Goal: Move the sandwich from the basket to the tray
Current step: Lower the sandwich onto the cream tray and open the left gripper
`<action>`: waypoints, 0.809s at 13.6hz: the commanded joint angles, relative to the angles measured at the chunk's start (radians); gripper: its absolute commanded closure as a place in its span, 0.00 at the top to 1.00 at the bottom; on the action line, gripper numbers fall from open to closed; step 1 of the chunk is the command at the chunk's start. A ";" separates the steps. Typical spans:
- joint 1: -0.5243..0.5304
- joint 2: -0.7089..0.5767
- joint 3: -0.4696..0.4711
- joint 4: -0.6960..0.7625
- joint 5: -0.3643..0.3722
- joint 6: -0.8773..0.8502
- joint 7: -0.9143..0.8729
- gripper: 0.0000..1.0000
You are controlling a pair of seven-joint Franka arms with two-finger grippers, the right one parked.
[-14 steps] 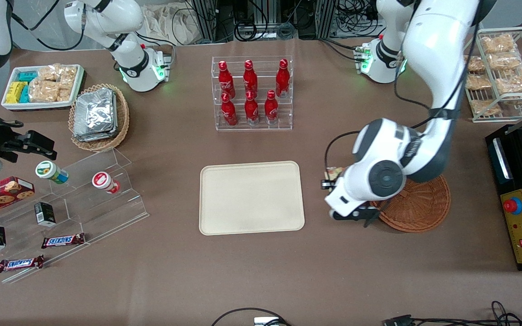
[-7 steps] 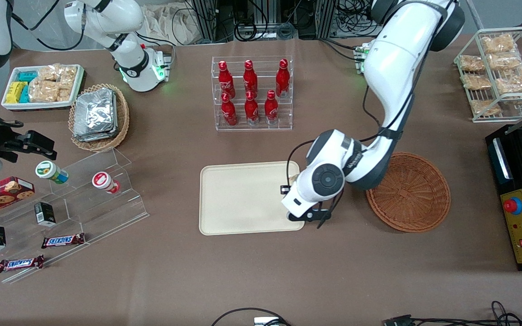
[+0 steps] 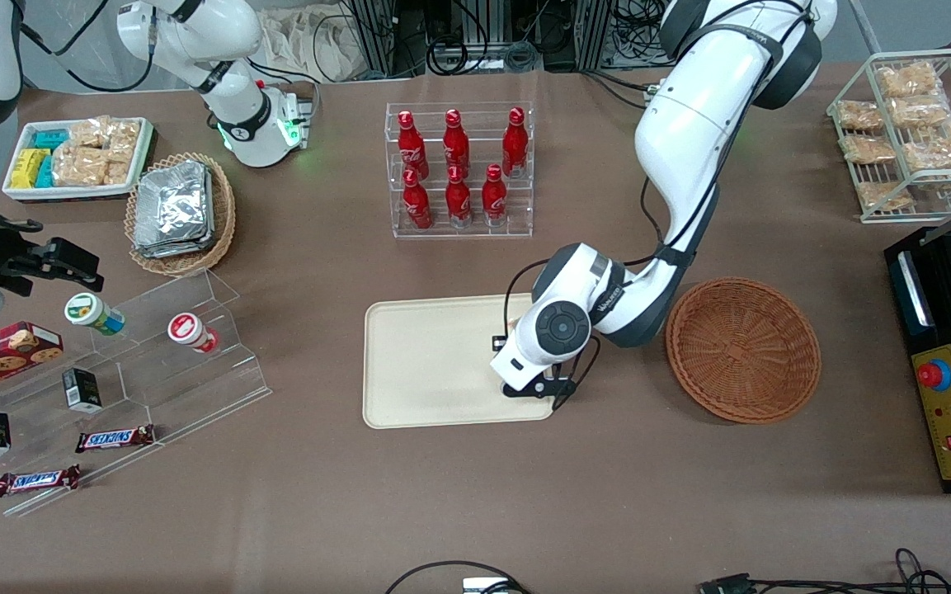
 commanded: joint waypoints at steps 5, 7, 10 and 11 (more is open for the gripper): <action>-0.013 0.012 0.013 0.025 0.051 -0.005 -0.009 0.00; -0.015 0.013 0.013 0.025 0.051 -0.005 -0.010 0.00; -0.015 0.013 0.012 0.023 0.049 -0.005 -0.017 0.51; -0.016 0.013 0.012 0.023 0.052 -0.005 -0.015 0.99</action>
